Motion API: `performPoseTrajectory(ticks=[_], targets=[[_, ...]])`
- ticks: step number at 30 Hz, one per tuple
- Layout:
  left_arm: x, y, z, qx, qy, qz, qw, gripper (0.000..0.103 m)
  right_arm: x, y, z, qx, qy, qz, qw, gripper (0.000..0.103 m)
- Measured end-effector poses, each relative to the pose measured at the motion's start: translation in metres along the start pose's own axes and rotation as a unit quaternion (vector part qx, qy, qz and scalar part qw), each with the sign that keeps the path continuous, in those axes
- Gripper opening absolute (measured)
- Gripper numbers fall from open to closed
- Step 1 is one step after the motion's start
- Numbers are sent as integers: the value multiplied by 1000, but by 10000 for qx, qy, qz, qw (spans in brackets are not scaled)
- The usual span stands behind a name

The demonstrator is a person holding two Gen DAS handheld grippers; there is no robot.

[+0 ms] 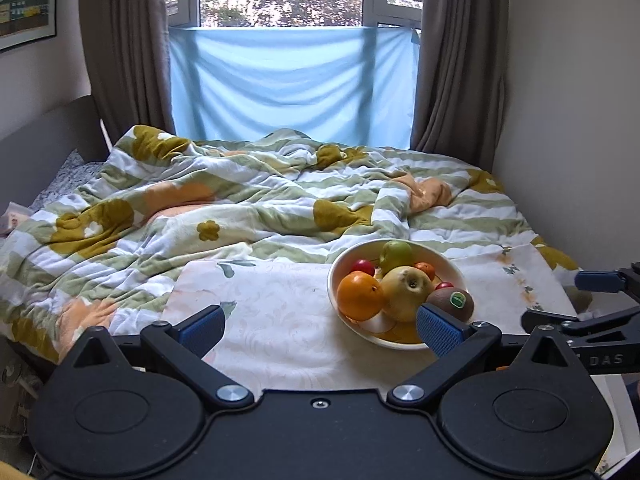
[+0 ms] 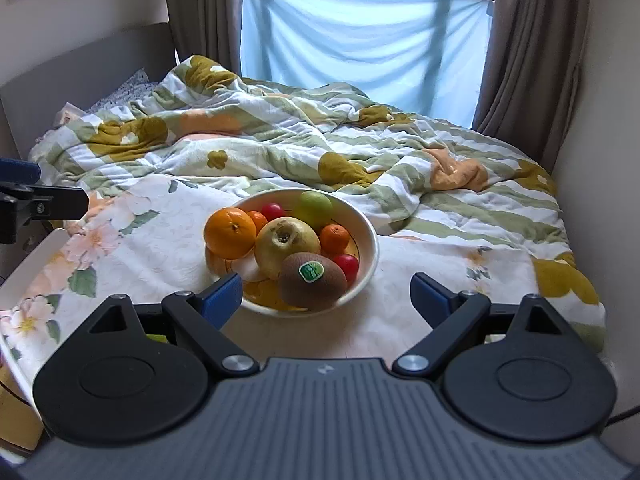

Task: Organize fruits
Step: 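Move the left tool to the green pomelo while the right tool approaches the orange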

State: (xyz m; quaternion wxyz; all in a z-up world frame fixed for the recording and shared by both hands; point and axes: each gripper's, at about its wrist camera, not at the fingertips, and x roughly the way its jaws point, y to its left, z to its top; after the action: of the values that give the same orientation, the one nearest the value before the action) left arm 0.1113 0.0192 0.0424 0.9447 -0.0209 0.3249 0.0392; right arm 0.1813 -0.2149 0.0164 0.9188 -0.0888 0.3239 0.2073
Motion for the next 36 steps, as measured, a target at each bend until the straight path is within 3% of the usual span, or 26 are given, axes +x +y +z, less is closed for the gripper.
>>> performPoseTrajectory(ticks=[10,18,30,36], targets=[[-18,-14,-36,27,198,87,9998,103,-42,-16,-27,460,155,-57,9988,103],[-5,-18,-64,168,338,13,9993,103,-50,-23,-59,758,350,-275,9961,103],[57,-22,-95,205,500,-151,9984,101,-4,-33,-95,745,556,-513,9944,103],[83,-24,-105,257,634,-109,9976,90,20,-42,-108,1021,607,-491,9917,103]])
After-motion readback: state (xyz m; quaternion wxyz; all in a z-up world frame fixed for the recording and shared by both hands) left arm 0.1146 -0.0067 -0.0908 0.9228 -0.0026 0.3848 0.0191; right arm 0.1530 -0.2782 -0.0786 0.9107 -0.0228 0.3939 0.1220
